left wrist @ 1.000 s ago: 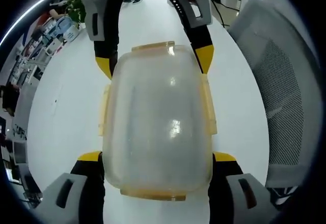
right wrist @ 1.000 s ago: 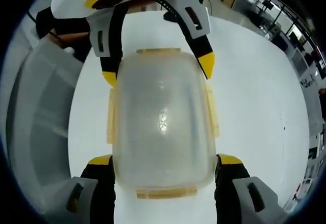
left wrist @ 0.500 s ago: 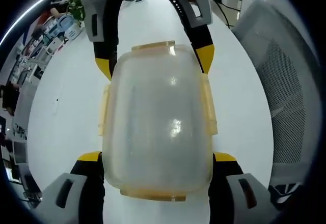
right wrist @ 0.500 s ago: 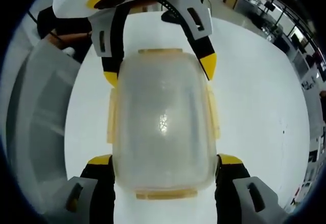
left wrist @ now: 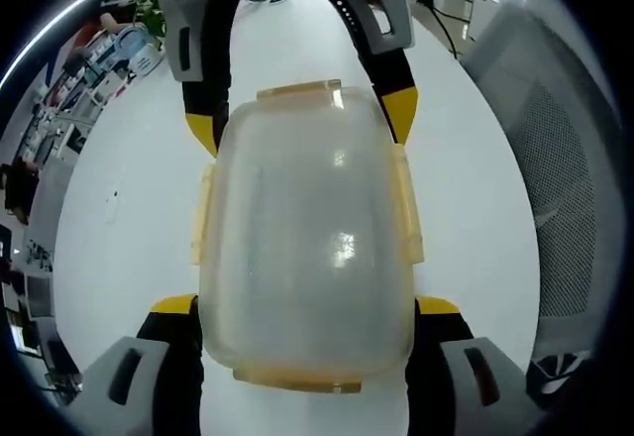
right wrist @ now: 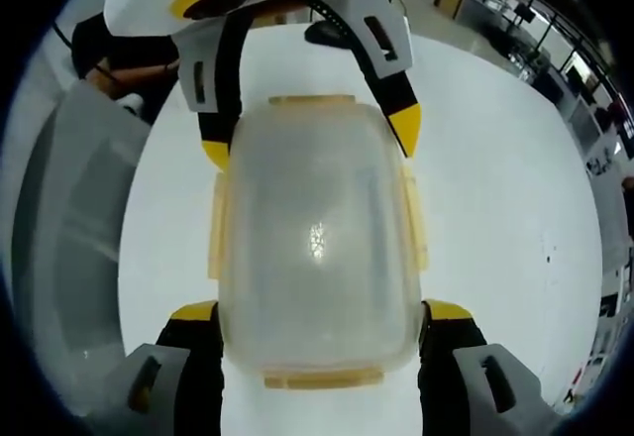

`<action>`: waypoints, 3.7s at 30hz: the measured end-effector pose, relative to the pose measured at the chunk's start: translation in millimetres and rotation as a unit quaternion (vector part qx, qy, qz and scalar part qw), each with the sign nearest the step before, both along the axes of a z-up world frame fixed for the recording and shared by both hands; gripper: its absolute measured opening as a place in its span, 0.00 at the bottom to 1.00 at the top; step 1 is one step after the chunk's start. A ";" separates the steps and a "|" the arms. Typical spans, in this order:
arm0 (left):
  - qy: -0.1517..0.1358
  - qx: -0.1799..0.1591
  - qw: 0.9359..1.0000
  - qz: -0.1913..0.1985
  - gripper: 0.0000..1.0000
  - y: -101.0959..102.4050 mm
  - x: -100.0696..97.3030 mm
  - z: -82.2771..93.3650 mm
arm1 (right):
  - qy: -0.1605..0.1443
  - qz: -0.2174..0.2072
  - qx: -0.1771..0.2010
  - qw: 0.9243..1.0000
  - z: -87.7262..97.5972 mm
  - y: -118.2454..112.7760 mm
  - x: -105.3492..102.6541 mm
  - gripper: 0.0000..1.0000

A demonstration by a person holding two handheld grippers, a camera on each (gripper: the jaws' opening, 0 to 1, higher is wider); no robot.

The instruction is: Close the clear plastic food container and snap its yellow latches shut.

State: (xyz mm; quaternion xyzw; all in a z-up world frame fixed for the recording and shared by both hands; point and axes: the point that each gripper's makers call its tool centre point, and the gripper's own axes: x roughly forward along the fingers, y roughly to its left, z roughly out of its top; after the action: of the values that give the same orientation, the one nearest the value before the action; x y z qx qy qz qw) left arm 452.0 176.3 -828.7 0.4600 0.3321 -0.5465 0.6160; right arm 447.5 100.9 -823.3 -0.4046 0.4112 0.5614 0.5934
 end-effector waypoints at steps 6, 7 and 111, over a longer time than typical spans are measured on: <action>0.000 0.000 1.000 0.001 0.87 -1.3 7.5 -0.6 | 0.000 0.000 0.000 1.000 0.2 -1.3 7.1 0.82; 0.000 -0.001 1.000 0.002 0.87 -1.6 8.7 -0.3 | 0.001 0.001 0.000 1.000 0.3 -1.5 8.7 0.82; -0.018 -0.127 0.973 0.193 0.83 44.7 -64.8 46.3 | -0.087 -0.208 0.145 0.963 49.7 -59.7 -64.4 0.86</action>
State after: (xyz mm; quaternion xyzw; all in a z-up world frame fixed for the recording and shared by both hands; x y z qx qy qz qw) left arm 387.2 220.9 -782.4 0.3154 0.3309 -0.4467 0.7690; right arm 383.1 41.2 -773.6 -0.2670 0.3474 0.4414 0.7831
